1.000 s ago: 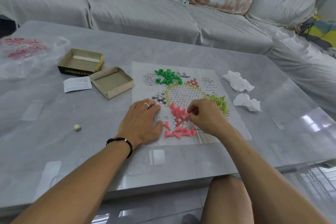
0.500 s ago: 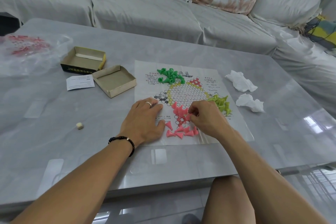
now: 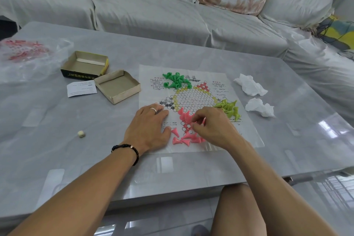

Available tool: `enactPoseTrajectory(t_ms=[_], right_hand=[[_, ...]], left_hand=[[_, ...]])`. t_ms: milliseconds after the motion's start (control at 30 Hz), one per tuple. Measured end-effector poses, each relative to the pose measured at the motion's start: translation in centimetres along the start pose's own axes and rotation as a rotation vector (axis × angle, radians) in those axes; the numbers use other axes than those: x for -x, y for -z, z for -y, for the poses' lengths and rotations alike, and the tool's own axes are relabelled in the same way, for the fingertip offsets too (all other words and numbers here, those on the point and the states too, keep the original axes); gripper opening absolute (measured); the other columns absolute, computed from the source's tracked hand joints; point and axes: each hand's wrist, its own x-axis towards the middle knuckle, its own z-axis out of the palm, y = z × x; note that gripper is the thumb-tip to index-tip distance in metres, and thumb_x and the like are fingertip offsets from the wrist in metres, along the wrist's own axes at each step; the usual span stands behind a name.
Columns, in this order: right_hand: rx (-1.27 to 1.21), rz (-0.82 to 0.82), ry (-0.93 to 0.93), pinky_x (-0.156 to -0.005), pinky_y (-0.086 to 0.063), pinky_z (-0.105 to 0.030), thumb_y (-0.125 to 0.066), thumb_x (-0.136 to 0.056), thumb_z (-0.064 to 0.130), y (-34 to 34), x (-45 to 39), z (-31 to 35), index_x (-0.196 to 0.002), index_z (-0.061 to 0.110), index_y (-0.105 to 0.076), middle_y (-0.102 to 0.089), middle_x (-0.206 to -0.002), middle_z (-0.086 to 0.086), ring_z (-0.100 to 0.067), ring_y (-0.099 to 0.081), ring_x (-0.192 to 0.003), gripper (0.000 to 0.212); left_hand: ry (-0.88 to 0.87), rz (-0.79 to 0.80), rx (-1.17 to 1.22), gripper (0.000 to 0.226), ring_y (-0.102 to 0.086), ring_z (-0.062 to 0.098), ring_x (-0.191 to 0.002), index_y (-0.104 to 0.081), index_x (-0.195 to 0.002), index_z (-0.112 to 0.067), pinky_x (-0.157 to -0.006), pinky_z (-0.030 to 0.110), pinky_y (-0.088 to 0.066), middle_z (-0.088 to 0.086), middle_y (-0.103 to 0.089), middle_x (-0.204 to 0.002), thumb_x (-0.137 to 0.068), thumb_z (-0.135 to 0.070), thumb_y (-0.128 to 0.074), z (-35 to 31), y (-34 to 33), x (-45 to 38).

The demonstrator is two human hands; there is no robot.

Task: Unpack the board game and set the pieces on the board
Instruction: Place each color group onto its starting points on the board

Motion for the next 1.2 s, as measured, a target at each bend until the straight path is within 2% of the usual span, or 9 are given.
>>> enactPoseTrajectory(t_ms=[100,233,367,567,733,833,933,1033,1200], right_hand=[[0.025,0.103,0.049,-0.076,-0.05,-0.029,-0.063,-0.083,0.023,-0.3,0.6,0.4,-0.097,0.022,-0.075,-0.064,-0.087,0.011,-0.006,-0.056,-0.081,0.018],[0.063,0.084,0.078,-0.082,-0.046,-0.032,-0.062,-0.088,0.029,-1.1,0.1,0.9,-0.11,0.021,-0.071,-0.066,-0.096,0.005,-0.011,-0.052,-0.091,0.026],[0.106,0.111,0.082,-0.081,-0.049,-0.034,-0.064,-0.086,0.039,-2.4,-0.8,2.2,-0.104,0.021,-0.073,-0.07,-0.094,0.003,-0.016,-0.059,-0.091,0.026],[0.079,0.118,0.012,-0.085,-0.052,-0.036,-0.063,-0.086,0.031,-3.1,-1.1,2.5,-0.102,0.021,-0.071,-0.072,-0.094,0.003,-0.017,-0.064,-0.09,0.021],[-0.08,0.017,-0.069,-0.071,-0.056,-0.034,-0.061,-0.086,0.019,-1.3,-0.6,1.3,-0.094,0.019,-0.069,-0.069,-0.077,0.006,-0.011,-0.064,-0.073,0.01],[-0.054,-0.016,-0.064,-0.068,-0.053,-0.031,-0.055,-0.093,0.019,0.0,0.0,0.4,-0.088,0.011,-0.071,-0.069,-0.077,-0.001,-0.015,-0.063,-0.072,0.018],[-0.027,-0.032,-0.089,-0.059,-0.042,-0.025,-0.052,-0.092,0.009,1.0,0.6,-0.8,-0.075,0.005,-0.066,-0.064,-0.071,-0.003,-0.016,-0.057,-0.065,0.022],[-0.004,-0.038,-0.142,-0.058,-0.035,-0.012,-0.062,-0.088,0.011,1.7,0.9,-1.8,-0.086,0.015,-0.071,-0.062,-0.076,0.009,0.0,-0.053,-0.068,0.01],[0.083,0.004,-0.153,-0.059,-0.042,-0.017,-0.063,-0.084,0.008,1.4,0.6,-2.4,-0.081,0.018,-0.066,-0.062,-0.075,0.008,-0.006,-0.055,-0.07,0.011]], left_hand=[[0.003,0.003,-0.005,0.058,-0.03,0.021,-0.136,-0.046,-0.134,-0.02,-0.116,0.036,-0.019,0.003,-0.041,-0.143,-0.086,-0.05,-0.039,-0.1,0.0,0.0],[0.019,0.007,0.007,0.06,-0.032,0.021,-0.135,-0.047,-0.132,-0.022,-0.115,0.037,-0.022,0.001,-0.043,-0.142,-0.083,-0.054,-0.036,0.1,-0.1,-0.1],[0.021,0.006,0.011,0.061,-0.031,0.02,-0.136,-0.049,-0.134,-0.022,-0.116,0.037,-0.022,0.001,-0.042,-0.144,-0.081,-0.052,-0.038,0.2,-0.2,-0.1],[0.01,0.007,0.03,0.061,-0.03,0.022,-0.137,-0.052,-0.132,-0.021,-0.116,0.037,-0.021,0.004,-0.042,-0.145,-0.079,-0.048,-0.041,0.2,-0.1,-0.1],[0.01,0.018,0.021,0.062,-0.019,0.02,-0.144,-0.049,-0.135,-0.023,-0.118,0.035,-0.012,0.004,-0.037,-0.15,-0.079,-0.047,-0.038,0.0,0.0,0.0],[0.004,0.046,-0.022,0.064,-0.014,0.02,-0.145,-0.046,-0.138,-0.024,-0.119,0.041,-0.007,0.003,-0.033,-0.152,-0.079,-0.047,-0.035,-0.3,0.2,0.1],[-0.015,0.042,-0.071,0.065,-0.021,0.02,-0.141,-0.048,-0.136,-0.022,-0.118,0.045,-0.008,0.003,-0.037,-0.148,-0.078,-0.048,-0.035,-0.4,0.3,0.2],[-0.02,0.027,-0.081,0.064,-0.032,0.021,-0.132,-0.051,-0.133,-0.021,-0.115,0.044,-0.014,0.002,-0.044,-0.139,-0.076,-0.048,-0.037,-0.4,0.3,0.3],[-0.025,0.048,-0.134,0.068,-0.032,0.021,-0.131,-0.045,-0.138,-0.022,-0.115,0.045,-0.018,0.001,-0.042,-0.14,-0.078,-0.051,-0.033,-0.4,0.2,0.3]])
